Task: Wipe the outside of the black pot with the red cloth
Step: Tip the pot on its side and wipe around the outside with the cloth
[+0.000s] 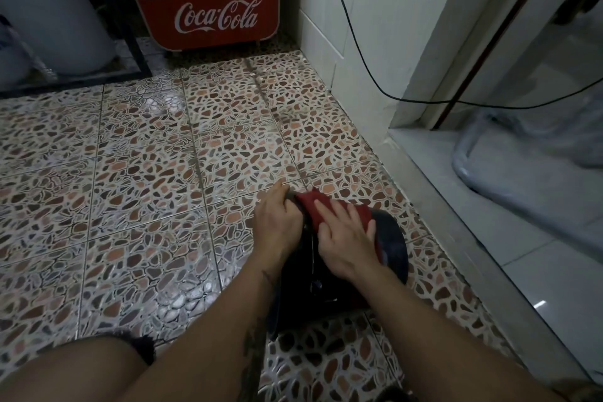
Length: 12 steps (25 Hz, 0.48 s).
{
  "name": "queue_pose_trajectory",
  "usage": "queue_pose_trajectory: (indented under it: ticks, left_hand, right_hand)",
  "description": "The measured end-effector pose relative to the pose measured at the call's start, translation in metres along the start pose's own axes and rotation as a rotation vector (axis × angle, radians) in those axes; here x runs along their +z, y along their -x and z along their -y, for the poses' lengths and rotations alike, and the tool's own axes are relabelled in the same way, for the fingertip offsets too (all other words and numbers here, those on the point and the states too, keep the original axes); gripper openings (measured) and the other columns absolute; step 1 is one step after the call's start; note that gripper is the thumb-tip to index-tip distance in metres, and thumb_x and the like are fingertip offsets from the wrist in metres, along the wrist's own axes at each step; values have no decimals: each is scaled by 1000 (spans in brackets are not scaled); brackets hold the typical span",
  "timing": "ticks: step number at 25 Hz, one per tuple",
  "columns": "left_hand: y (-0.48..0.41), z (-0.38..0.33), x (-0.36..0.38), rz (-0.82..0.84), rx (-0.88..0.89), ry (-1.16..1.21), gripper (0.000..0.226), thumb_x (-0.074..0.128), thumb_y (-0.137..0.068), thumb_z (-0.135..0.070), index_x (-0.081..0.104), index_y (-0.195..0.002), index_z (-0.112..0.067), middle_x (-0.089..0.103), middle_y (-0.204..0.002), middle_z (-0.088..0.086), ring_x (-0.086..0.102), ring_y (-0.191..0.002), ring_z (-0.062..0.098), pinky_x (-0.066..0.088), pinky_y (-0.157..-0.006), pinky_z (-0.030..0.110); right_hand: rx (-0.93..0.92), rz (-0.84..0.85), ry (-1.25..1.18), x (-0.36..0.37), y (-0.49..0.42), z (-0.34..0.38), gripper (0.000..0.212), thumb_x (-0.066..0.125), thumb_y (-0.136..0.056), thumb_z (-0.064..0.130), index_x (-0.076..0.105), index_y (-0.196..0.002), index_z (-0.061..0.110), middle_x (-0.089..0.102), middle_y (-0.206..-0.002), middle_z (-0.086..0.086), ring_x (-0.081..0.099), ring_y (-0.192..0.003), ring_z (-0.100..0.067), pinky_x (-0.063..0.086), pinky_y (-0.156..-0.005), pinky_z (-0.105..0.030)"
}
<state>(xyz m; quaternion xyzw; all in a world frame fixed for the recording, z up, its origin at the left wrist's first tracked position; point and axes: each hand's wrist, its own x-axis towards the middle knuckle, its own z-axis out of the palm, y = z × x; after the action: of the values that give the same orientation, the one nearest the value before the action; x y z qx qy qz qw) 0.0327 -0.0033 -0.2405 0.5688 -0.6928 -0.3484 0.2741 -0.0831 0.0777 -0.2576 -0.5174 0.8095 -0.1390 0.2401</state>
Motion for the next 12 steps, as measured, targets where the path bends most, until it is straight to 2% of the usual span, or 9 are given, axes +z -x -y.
queue_pose_trajectory:
  ticks: [3, 5, 7, 9, 11, 12]
  left_hand:
    - [14, 13, -5, 157, 96, -60, 56, 38, -97, -15, 33, -152, -18, 25, -162, -2, 23, -148, 14, 18, -120, 33]
    - [13, 17, -4, 112, 74, -26, 56, 38, -96, -14, 34, -152, -19, 28, -161, -1, 25, -147, 15, 21, -120, 37]
    - [5, 10, 1, 73, -53, 121, 56, 40, -91, -15, 44, -146, -23, 43, -152, 1, 41, -138, 22, 32, -115, 43]
    - [-11, 0, 4, 37, -284, 322, 58, 42, -84, -17, 51, -140, -30, 58, -137, -2, 57, -119, 26, 46, -103, 45]
    - [-27, -6, 5, -20, -518, 466, 60, 45, -81, -13, 54, -138, -30, 62, -125, -4, 64, -106, 32, 52, -95, 45]
    - [-35, -5, 5, -20, -582, 477, 61, 45, -81, -11, 54, -138, -29, 62, -129, -1, 63, -107, 34, 51, -96, 46]
  right_hand:
    - [90, 46, 18, -7, -36, 2, 57, 18, -99, 41, 28, -155, 39, 23, -167, 4, 11, -154, -23, -8, -118, -67]
    - [80, 57, 34, -7, -37, 1, 55, 19, -101, 40, 28, -155, 38, 23, -167, 3, 12, -154, -22, -8, -118, -66]
    - [26, 16, -13, -3, -21, 5, 54, 23, -101, 38, 28, -155, 42, 19, -168, 7, 7, -155, -20, -12, -119, -60]
    - [-90, -37, -107, 4, 4, 11, 56, 27, -98, 36, 31, -152, 46, 17, -167, 12, 3, -155, -14, -17, -119, -53]
    - [-188, -95, -161, 10, 27, 4, 57, 30, -94, 33, 38, -148, 49, 18, -165, 17, 2, -154, -9, -18, -120, -48]
    - [-194, -120, -169, 12, 34, -8, 57, 32, -93, 32, 41, -146, 50, 19, -164, 19, 3, -153, -7, -16, -121, -48]
